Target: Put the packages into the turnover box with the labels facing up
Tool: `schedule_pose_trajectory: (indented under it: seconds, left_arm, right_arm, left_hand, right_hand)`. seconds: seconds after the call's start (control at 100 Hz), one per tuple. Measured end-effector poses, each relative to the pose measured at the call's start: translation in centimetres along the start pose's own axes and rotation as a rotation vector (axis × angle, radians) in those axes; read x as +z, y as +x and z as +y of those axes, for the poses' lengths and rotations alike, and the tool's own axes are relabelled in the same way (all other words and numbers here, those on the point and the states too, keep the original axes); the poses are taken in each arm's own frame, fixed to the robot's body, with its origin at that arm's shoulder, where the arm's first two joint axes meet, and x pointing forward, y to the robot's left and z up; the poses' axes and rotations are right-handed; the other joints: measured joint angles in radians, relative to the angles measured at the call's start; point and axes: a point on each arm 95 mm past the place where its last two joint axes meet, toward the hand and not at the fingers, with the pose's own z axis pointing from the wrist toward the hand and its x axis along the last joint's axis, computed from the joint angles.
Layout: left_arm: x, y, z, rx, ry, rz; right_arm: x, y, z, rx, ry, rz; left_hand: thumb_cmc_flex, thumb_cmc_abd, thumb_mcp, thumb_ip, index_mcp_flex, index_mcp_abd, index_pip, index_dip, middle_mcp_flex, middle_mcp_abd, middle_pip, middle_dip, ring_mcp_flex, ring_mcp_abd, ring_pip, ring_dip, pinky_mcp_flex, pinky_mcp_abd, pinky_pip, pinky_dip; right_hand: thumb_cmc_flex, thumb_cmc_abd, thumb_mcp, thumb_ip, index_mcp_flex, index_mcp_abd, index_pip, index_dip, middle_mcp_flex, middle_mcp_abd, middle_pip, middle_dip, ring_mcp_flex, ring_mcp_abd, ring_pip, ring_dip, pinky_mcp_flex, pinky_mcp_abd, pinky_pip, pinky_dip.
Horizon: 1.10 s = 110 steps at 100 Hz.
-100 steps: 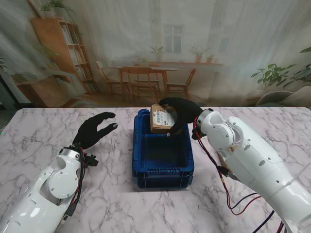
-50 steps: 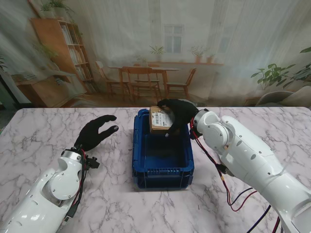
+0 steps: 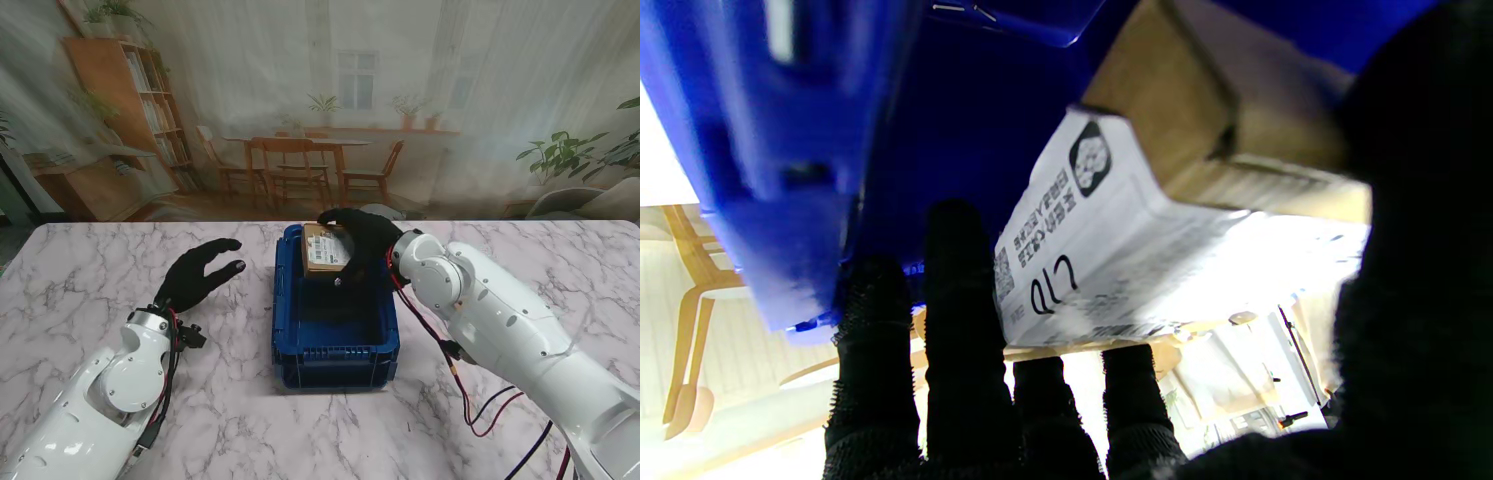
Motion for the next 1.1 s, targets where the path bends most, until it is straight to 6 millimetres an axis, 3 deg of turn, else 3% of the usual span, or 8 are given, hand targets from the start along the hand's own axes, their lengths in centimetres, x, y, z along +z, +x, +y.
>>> schedule_pose_trajectory:
  seconds: [0.11,0.22,0.32,0.43,0.71,0.96,1.01,1.1]
  left_arm:
    - [0.01,0.01,0.07,-0.001,-0.003,0.001]
    - [0.02,0.06,0.2,-0.007,-0.009,0.003]
    - [0.05,0.1,0.31,-0.009,-0.015,0.005]
    - [0.07,0.14,0.31,-0.011,-0.016,0.01]
    - [0.1,0.17,0.34,-0.012,-0.021,0.016]
    - [0.1,0.18,0.34,-0.013,-0.024,0.019]
    - [0.1,0.18,0.34,-0.013,-0.024,0.019]
    - [0.09,0.17,0.34,-0.014,-0.024,0.019]
  right_arm:
    - [0.04,0.0,-0.06,-0.006,0.002,-0.008]
    - [0.03,0.09,-0.22,-0.052,0.013,-0.007]
    - [-0.07,0.03,-0.52,-0.083,0.026,-0.006]
    - [-0.07,-0.02,-0.58,-0.091,0.03,-0.005]
    - [0.12,0.03,-0.52,-0.098,0.033,-0.013]
    - [0.1,0.2,-0.52,-0.103,0.034,-0.021]
    - [0.05,0.3,-0.56,-0.1,0.032,-0.024]
    - [-0.05,0.38,-0.65,-0.094,0.03,-0.028]
  left_hand:
    - [0.0,0.0,0.0,0.0,0.0,0.0,0.0,0.0,0.0,0.0,0.0,0.0,0.0,0.0,0.0,0.0,0.0,0.0,0.0,0.009]
    - [0.0,0.0,0.0,0.0,0.0,0.0,0.0,0.0,0.0,0.0,0.0,0.0,0.0,0.0,0.0,0.0,0.0,0.0,0.0,0.01]
    - [0.0,0.0,0.0,0.0,0.0,0.0,0.0,0.0,0.0,0.0,0.0,0.0,0.0,0.0,0.0,0.0,0.0,0.0,0.0,0.01]
    - [0.0,0.0,0.0,0.0,0.0,0.0,0.0,0.0,0.0,0.0,0.0,0.0,0.0,0.0,0.0,0.0,0.0,0.0,0.0,0.01]
    - [0.0,0.0,0.0,0.0,0.0,0.0,0.0,0.0,0.0,0.0,0.0,0.0,0.0,0.0,0.0,0.0,0.0,0.0,-0.012,0.01]
    - [0.0,0.0,0.0,0.0,0.0,0.0,0.0,0.0,0.0,0.0,0.0,0.0,0.0,0.0,0.0,0.0,0.0,0.0,-0.012,0.011]
    - [0.0,0.0,0.0,0.0,0.0,0.0,0.0,0.0,0.0,0.0,0.0,0.0,0.0,0.0,0.0,0.0,0.0,0.0,-0.012,0.011]
    - [0.0,0.0,0.0,0.0,0.0,0.0,0.0,0.0,0.0,0.0,0.0,0.0,0.0,0.0,0.0,0.0,0.0,0.0,-0.012,0.011]
  right_hand:
    - [-0.06,0.022,0.051,0.002,-0.025,0.0,0.0,-0.019,-0.031,-0.003,0.022,-0.037,-0.124,0.019,-0.085,-0.04,-0.086,-0.003,-0.001,0.0]
    - [-0.135,0.052,0.108,0.023,-0.027,0.0,-0.026,-0.106,-0.034,-0.003,0.002,-0.161,-0.212,0.019,-0.198,-0.09,-0.143,-0.005,-0.01,0.0]
    - [-0.216,0.053,0.262,0.023,-0.038,0.021,-0.088,-0.194,-0.073,0.015,-0.173,-0.356,-0.272,0.018,-0.273,-0.146,-0.212,0.007,-0.133,-0.01]
    - [-0.258,0.055,0.348,0.025,-0.05,0.038,-0.146,-0.244,-0.085,0.023,-0.381,-0.471,-0.297,0.013,-0.273,-0.158,-0.237,0.016,-0.184,-0.029]
    - [-0.277,0.071,0.406,0.025,-0.032,0.051,-0.285,-0.264,-0.085,0.024,-0.478,-0.505,-0.311,0.01,-0.273,-0.182,-0.243,0.03,-0.203,-0.034]
    - [-0.301,0.089,0.409,0.025,-0.028,0.063,-0.323,-0.241,-0.085,0.025,-0.514,-0.519,-0.341,0.01,-0.274,-0.196,-0.246,0.03,-0.249,-0.034]
    - [-0.301,0.089,0.411,0.025,-0.028,0.064,-0.327,-0.241,-0.085,0.025,-0.519,-0.521,-0.373,0.01,-0.402,-0.233,-0.262,0.036,-0.304,-0.052]
    - [-0.301,0.1,0.411,0.025,-0.028,0.064,-0.362,-0.229,-0.085,0.025,-0.527,-0.521,-0.383,0.01,-0.45,-0.245,-0.266,0.044,-0.344,-0.06]
